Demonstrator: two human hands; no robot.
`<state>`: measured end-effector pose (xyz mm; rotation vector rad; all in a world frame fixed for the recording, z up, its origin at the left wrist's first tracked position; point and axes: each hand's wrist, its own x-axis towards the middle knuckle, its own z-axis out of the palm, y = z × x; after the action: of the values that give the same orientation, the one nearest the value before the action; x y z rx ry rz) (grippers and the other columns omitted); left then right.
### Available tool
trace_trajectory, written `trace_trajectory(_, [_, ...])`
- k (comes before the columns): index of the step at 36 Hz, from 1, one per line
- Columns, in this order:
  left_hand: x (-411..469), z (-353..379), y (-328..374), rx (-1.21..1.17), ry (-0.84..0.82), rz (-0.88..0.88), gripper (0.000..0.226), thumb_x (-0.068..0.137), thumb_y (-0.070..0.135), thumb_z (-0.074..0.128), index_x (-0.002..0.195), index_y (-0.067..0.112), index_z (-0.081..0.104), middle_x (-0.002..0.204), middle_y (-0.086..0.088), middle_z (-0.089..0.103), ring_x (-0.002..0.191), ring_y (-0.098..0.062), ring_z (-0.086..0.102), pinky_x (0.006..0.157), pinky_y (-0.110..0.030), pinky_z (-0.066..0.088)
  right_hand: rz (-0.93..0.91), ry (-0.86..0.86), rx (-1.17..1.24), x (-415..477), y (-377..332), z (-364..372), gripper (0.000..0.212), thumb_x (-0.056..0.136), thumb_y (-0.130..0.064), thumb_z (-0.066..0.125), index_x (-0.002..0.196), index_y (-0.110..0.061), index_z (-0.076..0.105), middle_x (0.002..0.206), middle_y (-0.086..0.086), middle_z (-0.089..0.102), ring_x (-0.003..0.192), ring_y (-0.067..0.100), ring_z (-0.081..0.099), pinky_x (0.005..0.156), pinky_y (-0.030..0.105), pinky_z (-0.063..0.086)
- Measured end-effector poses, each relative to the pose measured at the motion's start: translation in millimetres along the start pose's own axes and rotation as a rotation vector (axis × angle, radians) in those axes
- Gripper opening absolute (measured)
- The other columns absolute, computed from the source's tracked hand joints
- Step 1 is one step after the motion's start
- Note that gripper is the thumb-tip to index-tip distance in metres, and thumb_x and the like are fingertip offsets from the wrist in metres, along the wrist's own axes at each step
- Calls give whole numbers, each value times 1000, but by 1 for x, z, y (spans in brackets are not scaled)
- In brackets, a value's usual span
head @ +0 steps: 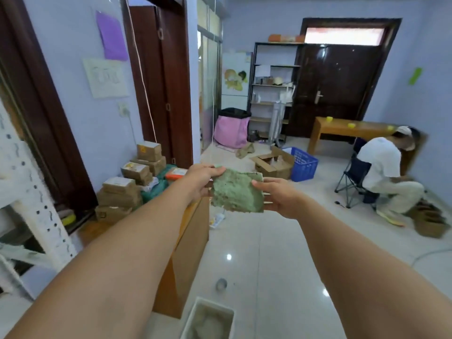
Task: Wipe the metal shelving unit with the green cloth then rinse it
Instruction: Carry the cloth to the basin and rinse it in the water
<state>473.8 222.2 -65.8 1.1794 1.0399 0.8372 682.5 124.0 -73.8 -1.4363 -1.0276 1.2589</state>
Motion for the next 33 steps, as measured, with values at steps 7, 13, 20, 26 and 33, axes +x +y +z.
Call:
trace_trajectory(7, [69, 4, -92, 14, -62, -181, 55, 84, 24, 78, 132, 9, 56, 115, -11, 71, 100, -24, 71, 60, -30, 59, 180, 82, 42, 51, 91, -7, 29, 88, -19, 74, 112, -4, 69, 110, 13, 73, 95, 30, 73, 73, 37, 59])
trace_trajectory(13, [137, -24, -194, 38, -92, -356, 53, 86, 23, 76, 132, 7, 56, 111, -12, 73, 95, -24, 72, 57, -28, 57, 350, 107, 96, 114, 185, 12, 28, 88, -18, 74, 112, -4, 70, 111, 12, 73, 99, 31, 71, 78, 41, 60])
trace_trajectory(20, [217, -69, -317, 32, -108, -563, 32, 82, 19, 79, 109, 10, 63, 104, -12, 72, 87, -22, 70, 66, -31, 59, 554, 175, 190, 194, 305, 49, 29, 88, -18, 73, 112, -3, 69, 110, 13, 73, 99, 30, 71, 77, 39, 60])
trace_trajectory(26, [267, -99, -448, -2, -70, -680, 25, 84, 1, 73, 107, 1, 64, 92, -15, 71, 68, -19, 72, 56, -29, 59, 699, 214, 246, 244, 425, 78, 25, 89, -18, 72, 108, -4, 68, 102, 9, 75, 97, 28, 72, 82, 47, 59])
trace_trajectory(33, [321, -123, -628, 41, -25, -779, 19, 83, -6, 70, 100, 3, 68, 91, -15, 72, 73, -21, 71, 66, -29, 59, 828, 287, 134, 309, 599, 91, 17, 88, -11, 71, 104, -5, 69, 102, 11, 74, 92, 28, 72, 67, 41, 61])
